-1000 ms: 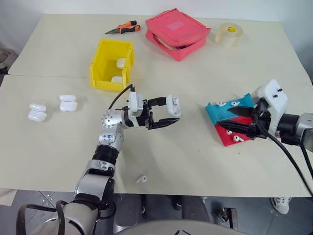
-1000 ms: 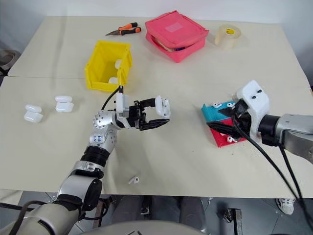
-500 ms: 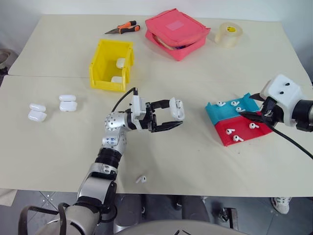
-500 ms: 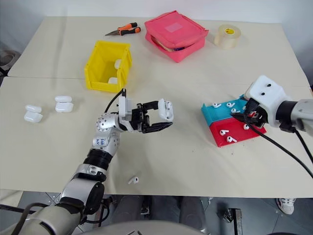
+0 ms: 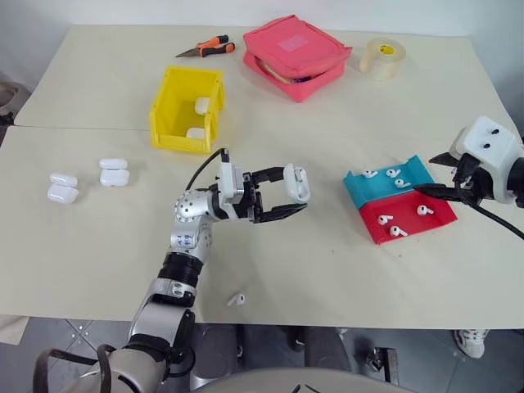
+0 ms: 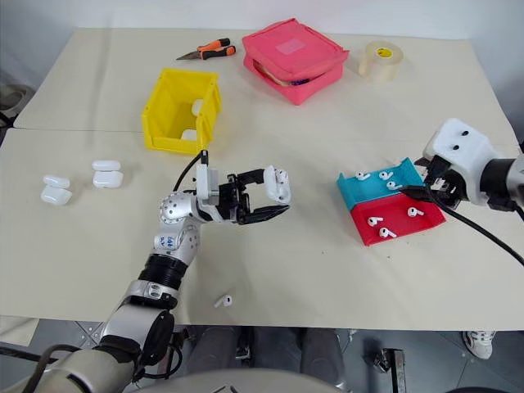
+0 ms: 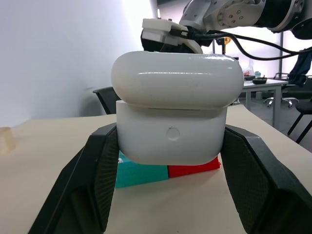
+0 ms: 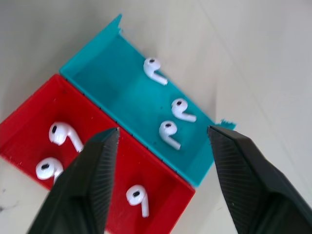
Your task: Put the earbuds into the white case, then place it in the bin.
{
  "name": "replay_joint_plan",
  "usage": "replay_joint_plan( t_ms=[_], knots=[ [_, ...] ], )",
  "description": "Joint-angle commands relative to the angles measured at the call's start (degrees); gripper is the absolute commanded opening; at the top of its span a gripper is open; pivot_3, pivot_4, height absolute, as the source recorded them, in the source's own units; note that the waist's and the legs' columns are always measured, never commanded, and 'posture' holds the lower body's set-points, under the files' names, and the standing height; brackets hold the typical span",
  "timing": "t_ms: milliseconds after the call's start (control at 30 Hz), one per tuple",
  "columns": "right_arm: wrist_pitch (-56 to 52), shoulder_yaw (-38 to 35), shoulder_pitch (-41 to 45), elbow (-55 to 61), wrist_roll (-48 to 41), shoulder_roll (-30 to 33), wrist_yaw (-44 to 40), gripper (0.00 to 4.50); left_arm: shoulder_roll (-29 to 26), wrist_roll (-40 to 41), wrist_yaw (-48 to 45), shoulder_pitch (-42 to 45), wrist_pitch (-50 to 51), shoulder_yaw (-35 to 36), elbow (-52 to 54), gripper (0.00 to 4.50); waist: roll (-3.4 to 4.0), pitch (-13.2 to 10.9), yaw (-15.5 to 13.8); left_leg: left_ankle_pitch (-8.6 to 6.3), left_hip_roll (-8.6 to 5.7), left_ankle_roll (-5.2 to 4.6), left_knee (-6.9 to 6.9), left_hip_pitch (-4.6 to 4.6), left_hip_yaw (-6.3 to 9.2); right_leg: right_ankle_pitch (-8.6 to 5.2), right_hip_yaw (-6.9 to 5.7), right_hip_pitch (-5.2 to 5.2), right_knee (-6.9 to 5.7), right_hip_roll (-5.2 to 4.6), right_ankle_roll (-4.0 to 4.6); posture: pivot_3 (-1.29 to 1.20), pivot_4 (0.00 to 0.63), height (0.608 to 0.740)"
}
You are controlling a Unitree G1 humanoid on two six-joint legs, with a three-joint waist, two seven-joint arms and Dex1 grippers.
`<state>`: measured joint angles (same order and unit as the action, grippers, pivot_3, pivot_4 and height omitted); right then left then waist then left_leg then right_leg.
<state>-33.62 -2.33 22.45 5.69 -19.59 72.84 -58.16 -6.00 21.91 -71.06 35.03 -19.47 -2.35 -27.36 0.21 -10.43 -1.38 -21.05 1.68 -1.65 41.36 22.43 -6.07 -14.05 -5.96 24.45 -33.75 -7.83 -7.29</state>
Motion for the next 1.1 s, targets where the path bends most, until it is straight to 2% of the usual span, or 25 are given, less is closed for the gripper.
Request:
replay_joint_plan(
  t_ms=[33, 200, 300, 367, 500, 667, 900, 1100],
  knots=[
    [1.5, -2.4, 0.3, 0.2, 0.4, 0.9, -2.4, 2.43, -0.2, 0.3, 0.6, -1.0, -0.1, -0.4, 2.7, 2.76, 0.00, 0.0, 0.0, 0.00, 0.00, 0.00, 0.00, 0.00, 0.00, 0.00, 0.00, 0.00, 0.00, 0.00, 0.00, 0.00, 0.150, 0.740],
    [3.0, -3.2, -0.3, -1.1, 1.3, 0.6, -3.9, 2.43, -0.7, 0.4, 1.1, -1.4, 0.0, -0.2, 3.2, 2.76, 0.00, 0.0, 0.0, 0.01, 0.00, 0.01, 0.03, -0.01, -0.02, 0.00, 0.00, 0.00, -0.03, 0.00, 0.00, 0.00, 0.150, 0.740],
    [4.5, -0.7, 1.8, -2.9, 2.7, -1.1, -4.1, 2.43, -0.8, 0.4, 1.3, -1.3, -0.1, -0.3, 3.1, 2.76, 0.00, 0.0, 0.1, 0.01, 0.00, 0.01, 0.04, -0.01, -0.01, 0.00, 0.00, 0.00, -0.04, 0.00, 0.00, 0.00, 0.150, 0.740],
    [6.2, 2.3, 5.2, -5.5, 4.3, -3.5, -4.8, 2.43, -0.6, 0.1, 1.7, -1.1, -0.2, -0.4, 3.0, 2.76, 0.00, 0.0, 0.2, 0.01, 0.00, 0.01, 0.06, -0.02, -0.02, 0.00, 0.02, -0.01, -0.06, -0.01, 0.00, 0.00, 0.150, 0.740],
    [8.2, 12.2, 18.5, -18.5, 12.5, -10.8, -7.2, 2.43, -0.6, 0.0, 2.4, -1.5, -0.2, -0.8, 4.2, 2.76, 0.03, 0.0, 1.3, 0.04, 0.03, 0.04, 0.08, -0.11, -0.05, 0.08, 0.06, -0.02, -0.08, 0.01, 0.07, 0.00, 0.150, 0.740],
    [12.0, 18.5, 29.5, -31.2, 19.3, -16.0, -10.9, 2.43, -1.1, 0.2, 3.2, -3.2, 0.3, -1.3, 6.8, 2.76, 0.06, 0.0, 1.4, 0.10, 0.06, 0.11, -0.03, -0.06, -0.24, 0.08, 0.02, 0.05, -0.08, 0.04, 0.08, 0.00, 0.150, 0.740],
    [20.7, 22.4, 38.3, -45.2, 25.9, -22.0, -14.0, 2.43, -1.8, 0.0, 5.4, -6.2, 1.6, -1.9, 11.2, 2.76, 0.07, 0.0, 1.4, 0.11, 0.05, 0.12, -0.05, -0.04, -0.30, 0.08, 0.03, 0.06, -0.05, 0.04, 0.07, 0.00, 0.150, 0.740],
    [27.1, 24.7, 43.4, -54.7, 31.3, -24.6, -15.5, 2.43, -2.6, -0.1, 7.2, -8.3, 2.7, -2.3, 14.3, 2.76, 0.09, 0.0, 1.6, 0.14, 0.06, 0.16, -0.05, -0.07, -0.34, 0.08, 0.06, 0.06, -0.09, 0.06, 0.07, 0.00, 0.150, 0.740]
  ],
)
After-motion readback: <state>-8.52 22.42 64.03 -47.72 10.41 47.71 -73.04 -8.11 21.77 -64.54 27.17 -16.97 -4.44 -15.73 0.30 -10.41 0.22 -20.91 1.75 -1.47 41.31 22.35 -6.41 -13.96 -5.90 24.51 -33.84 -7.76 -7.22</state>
